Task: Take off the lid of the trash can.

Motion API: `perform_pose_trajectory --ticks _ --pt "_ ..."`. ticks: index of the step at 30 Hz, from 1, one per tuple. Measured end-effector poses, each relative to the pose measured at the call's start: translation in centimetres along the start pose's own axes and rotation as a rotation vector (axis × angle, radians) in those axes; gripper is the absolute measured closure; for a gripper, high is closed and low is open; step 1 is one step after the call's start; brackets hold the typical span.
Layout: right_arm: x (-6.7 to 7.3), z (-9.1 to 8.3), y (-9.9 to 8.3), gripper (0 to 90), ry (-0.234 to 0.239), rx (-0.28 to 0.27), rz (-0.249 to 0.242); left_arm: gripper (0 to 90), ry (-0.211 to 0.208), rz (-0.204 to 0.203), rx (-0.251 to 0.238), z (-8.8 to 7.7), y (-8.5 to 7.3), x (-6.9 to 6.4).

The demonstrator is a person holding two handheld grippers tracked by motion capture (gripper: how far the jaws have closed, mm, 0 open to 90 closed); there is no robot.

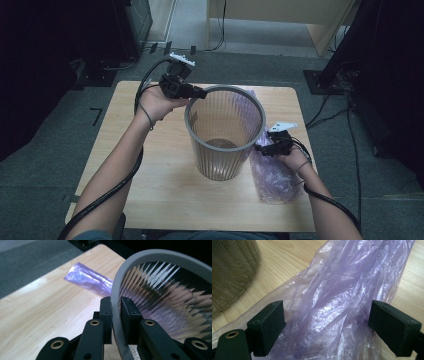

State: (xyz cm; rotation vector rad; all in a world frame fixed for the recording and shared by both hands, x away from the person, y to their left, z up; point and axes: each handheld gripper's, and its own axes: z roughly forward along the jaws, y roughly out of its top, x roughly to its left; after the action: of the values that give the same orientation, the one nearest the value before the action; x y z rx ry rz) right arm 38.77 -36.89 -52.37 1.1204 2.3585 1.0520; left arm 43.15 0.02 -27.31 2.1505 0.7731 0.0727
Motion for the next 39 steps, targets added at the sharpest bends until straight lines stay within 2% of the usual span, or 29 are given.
perform_pose_trajectory --ticks 5,7,8,9,10,13,14,17,20,21,22,26,39 --pt "0.0 0.0 0.0 13.3 0.001 0.000 0.000 80.4 0.024 0.009 0.016 -0.1 0.3 -0.3" --pt "0.0 0.0 0.0 13.3 0.000 0.000 0.000 80.4 0.029 0.016 0.006 -0.2 0.4 -0.4" --pt "0.0 0.0 0.0 13.3 0.000 0.000 0.000 80.9 0.035 0.020 -0.028 -0.5 0.5 -0.5" --pt "0.0 0.0 0.0 13.3 0.000 0.000 0.000 81.3 0.035 0.020 -0.028 -0.5 0.5 -0.5" --pt "0.0 0.0 0.0 13.4 0.000 0.000 0.000 81.6 0.002 -0.012 -0.050 -1.0 0.8 -0.4" --pt "0.0 0.0 0.0 13.3 0.000 0.000 0.000 81.9 0.008 -0.009 -0.034 -1.1 1.0 -0.4" --pt "0.0 0.0 0.0 13.3 -0.001 0.000 0.000 81.8 0.002 -0.027 -0.011 -1.0 1.0 -0.3" --pt "0.0 0.0 0.0 13.3 0.000 0.000 0.000 82.0 -0.019 -0.072 0.003 -0.9 1.0 0.2" --pt "0.0 0.0 0.0 13.2 -0.001 0.000 0.001 82.5 -0.054 -0.118 -0.019 -1.0 0.8 0.6" --pt "0.0 0.0 0.0 13.2 0.000 0.000 0.001 82.7 -0.054 -0.118 -0.019 -1.0 0.8 0.6" --pt "0.0 0.0 0.0 13.2 -0.001 0.000 0.001 82.9 -0.095 -0.154 -0.044 -1.3 0.8 0.9" --pt "0.0 0.0 0.0 13.2 0.000 0.000 0.001 83.1 -0.112 -0.176 -0.035 -1.7 0.9 1.2" --pt "0.0 0.0 0.0 13.3 -0.001 -0.001 0.003 83.1 -0.106 -0.218 -0.036 -3.1 0.4 2.5"
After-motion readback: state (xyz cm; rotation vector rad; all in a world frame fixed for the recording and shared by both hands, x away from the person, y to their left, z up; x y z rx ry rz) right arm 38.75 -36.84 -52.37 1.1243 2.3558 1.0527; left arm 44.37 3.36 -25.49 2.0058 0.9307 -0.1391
